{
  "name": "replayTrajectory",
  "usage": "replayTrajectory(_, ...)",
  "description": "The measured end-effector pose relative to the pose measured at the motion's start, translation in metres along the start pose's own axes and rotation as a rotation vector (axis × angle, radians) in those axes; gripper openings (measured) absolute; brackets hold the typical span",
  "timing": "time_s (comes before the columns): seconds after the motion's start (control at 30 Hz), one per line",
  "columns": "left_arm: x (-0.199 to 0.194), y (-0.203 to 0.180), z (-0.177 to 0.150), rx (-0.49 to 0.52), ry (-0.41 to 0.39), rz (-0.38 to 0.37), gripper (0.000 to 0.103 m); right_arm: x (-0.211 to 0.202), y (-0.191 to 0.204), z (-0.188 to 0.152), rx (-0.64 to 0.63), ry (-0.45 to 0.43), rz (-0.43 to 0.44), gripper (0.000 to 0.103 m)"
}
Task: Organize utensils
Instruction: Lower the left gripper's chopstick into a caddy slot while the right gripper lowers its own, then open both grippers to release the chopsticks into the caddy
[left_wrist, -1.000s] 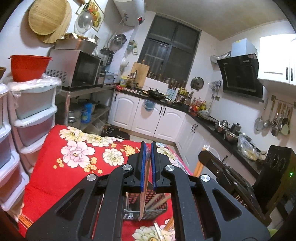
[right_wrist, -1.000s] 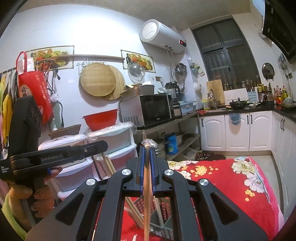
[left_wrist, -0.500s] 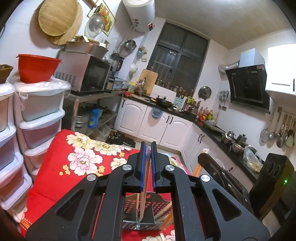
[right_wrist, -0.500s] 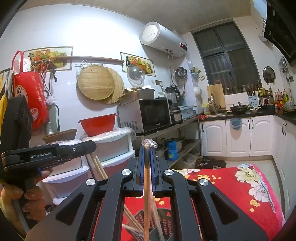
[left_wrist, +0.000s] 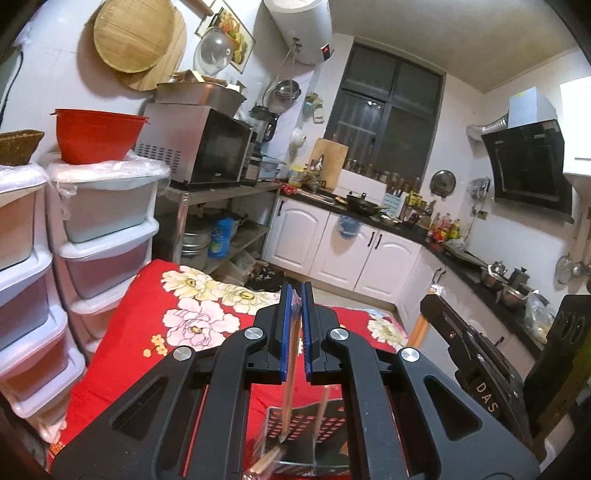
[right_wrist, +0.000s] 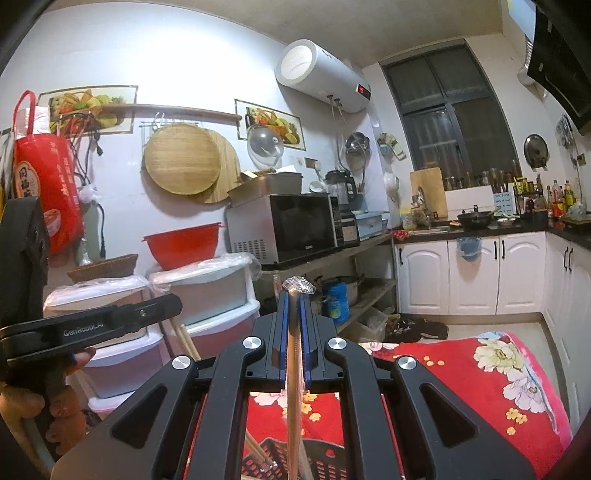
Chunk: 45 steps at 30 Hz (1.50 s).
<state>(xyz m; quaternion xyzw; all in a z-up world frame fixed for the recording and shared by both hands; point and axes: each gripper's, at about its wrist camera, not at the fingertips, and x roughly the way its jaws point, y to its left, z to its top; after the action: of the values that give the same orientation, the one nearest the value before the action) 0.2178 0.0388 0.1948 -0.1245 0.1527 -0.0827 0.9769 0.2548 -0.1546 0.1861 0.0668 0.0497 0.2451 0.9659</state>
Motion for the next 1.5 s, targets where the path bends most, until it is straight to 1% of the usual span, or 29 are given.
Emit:
replayTrajectory(0.07,0.004,0.002,-0.004,0.004,0.001,0.008,0.001,0.006,-0.002,-0.004,0.004,0.011,-0.006,0.006)
replayTrajectory(0.17,0.015,0.008,-0.011,-0.012,0.024,0.009,0.001,0.015,-0.005,-0.012,-0.001,0.027,-0.022,0.006)
replayTrajectory(0.4,0.034,0.019,-0.027,-0.036,0.064,0.008,0.001,0.032,-0.012,-0.035,0.007,0.093,-0.038,0.006)
replayTrajectory(0.73,0.056,0.024,-0.043,-0.044,0.120,-0.009,0.001,0.043,-0.015,-0.062,-0.001,0.154,-0.061,0.006)
replayTrajectory(1.03,0.068,0.031,-0.061,-0.074,0.173,-0.022,0.001,0.043,-0.019,-0.078,-0.006,0.200,-0.055,0.006)
replayTrajectory(1.3,0.064,0.029,-0.061,-0.065,0.179,-0.049,0.001,0.032,-0.022,-0.079,0.006,0.233,-0.043,0.006)
replayTrajectory(1.5,0.061,0.027,-0.063,-0.058,0.181,-0.056,0.001,0.020,-0.024,-0.079,0.021,0.239,-0.037,0.006)
